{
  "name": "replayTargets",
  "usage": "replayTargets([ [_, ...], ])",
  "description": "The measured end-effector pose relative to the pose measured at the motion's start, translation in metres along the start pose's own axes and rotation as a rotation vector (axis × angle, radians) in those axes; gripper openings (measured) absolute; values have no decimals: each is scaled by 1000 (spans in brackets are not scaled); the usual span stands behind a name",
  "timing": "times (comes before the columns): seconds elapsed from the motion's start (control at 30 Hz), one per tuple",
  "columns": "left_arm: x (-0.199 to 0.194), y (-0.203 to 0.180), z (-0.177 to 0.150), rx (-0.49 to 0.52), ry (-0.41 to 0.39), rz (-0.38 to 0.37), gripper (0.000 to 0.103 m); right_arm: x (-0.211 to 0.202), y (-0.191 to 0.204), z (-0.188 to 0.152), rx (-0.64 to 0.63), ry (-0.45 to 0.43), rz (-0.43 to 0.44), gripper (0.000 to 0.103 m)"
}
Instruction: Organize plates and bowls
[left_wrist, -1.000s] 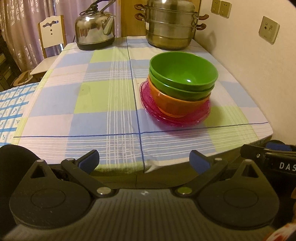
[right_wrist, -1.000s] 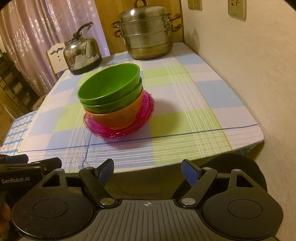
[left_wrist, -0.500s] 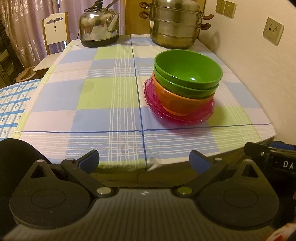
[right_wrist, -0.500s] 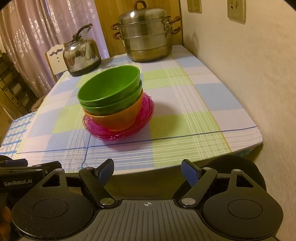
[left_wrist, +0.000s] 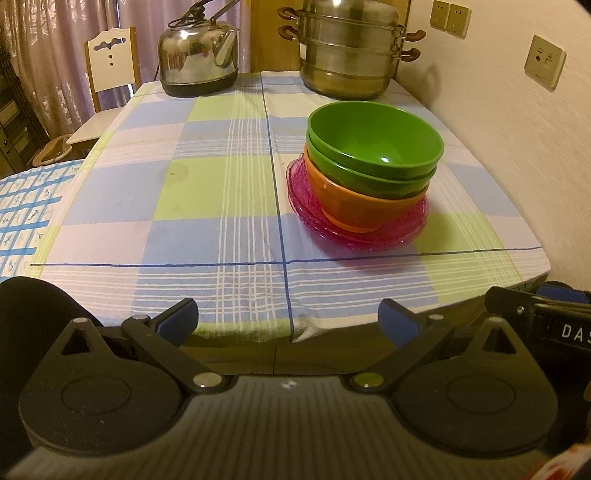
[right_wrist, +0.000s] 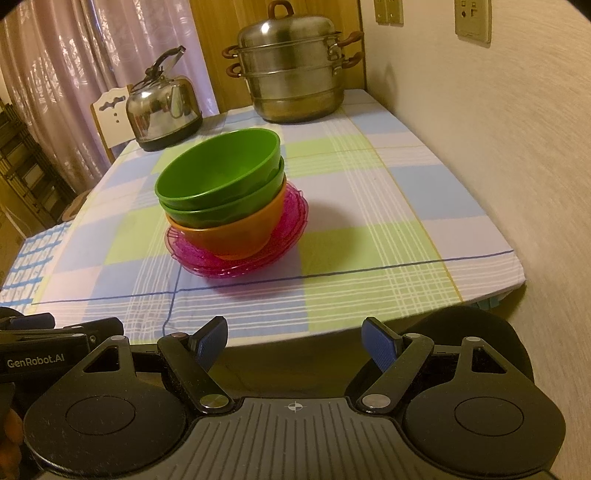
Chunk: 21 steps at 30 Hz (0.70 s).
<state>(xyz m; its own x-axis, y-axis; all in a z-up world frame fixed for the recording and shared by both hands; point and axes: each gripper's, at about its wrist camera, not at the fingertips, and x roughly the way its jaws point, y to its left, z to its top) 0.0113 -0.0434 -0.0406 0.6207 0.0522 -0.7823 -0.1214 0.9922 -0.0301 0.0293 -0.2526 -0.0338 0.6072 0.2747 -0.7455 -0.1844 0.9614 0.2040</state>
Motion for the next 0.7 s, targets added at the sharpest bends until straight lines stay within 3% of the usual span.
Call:
replayTargets([
  [0.7,-1,-1,3,7,-8,-1,103,-1,-1,2,-2,-4,-1,79],
])
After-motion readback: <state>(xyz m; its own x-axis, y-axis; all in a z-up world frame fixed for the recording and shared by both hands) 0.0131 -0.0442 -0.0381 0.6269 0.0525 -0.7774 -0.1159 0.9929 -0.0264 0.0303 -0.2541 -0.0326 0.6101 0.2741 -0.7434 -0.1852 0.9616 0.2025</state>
